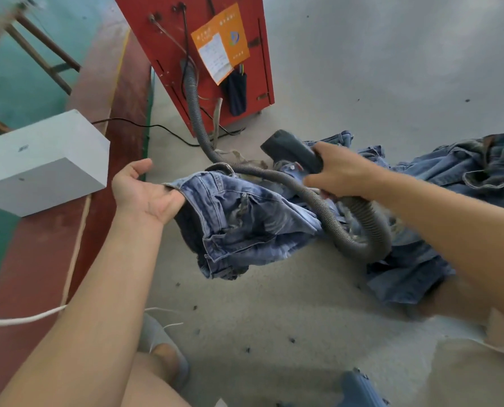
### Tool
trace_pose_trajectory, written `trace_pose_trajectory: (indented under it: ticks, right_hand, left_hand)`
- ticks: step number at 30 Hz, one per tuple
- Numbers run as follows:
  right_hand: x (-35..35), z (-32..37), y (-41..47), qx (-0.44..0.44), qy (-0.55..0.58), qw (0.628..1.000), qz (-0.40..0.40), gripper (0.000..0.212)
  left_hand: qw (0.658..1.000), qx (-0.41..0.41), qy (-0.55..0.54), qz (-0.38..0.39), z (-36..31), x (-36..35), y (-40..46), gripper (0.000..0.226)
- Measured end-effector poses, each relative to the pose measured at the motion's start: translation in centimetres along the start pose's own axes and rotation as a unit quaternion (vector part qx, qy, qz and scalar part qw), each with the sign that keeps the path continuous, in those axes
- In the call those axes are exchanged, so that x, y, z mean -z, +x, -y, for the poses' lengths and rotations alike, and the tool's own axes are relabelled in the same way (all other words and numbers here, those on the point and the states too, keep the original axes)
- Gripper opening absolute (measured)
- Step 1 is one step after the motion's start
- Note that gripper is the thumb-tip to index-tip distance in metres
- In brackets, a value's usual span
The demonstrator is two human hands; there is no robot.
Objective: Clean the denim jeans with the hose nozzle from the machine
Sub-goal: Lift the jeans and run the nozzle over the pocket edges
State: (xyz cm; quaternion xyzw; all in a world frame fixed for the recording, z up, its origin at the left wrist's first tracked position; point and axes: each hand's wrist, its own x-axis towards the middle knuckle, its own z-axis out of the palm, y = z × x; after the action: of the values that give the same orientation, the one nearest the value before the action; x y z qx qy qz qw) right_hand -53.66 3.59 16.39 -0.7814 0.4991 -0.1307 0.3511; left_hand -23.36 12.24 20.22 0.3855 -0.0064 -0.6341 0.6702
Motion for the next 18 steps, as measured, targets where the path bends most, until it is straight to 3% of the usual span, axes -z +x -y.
trace_pose_trajectory:
  ticks: [2,5,8,14,18]
  right_hand:
    - [2.4,-0.8,-1.6,0.054,-0.075,0.995,0.035,0.024]
    - [4.6,-2.6,-4.6,0.051,-0.12,0.984,0.125,0.027]
    - [5.0,-4.0,-6.3,0.074,-0.167,0.973,0.143,0.027]
    - [4.2,-3.4,-5.6,0.028,-0.13,0.979,0.156,0.024]
    - [3.0,-0.7,-4.2,0.069,-0.062,0.983,0.159,0.027]
  left_hand:
    - [0.998,-0.03,-0.048,-0.011,-0.4,0.0,0.2,0.088]
    - [0.995,-0.059,-0.081,-0.009,-0.6,-0.4,0.5,0.085]
    - [0.994,-0.071,-0.086,-0.007,-0.6,-0.9,0.7,0.081]
    - [0.993,-0.067,-0.096,0.008,-0.8,-1.0,0.8,0.087]
    - [0.995,-0.05,-0.068,0.044,-0.3,-0.5,0.4,0.075]
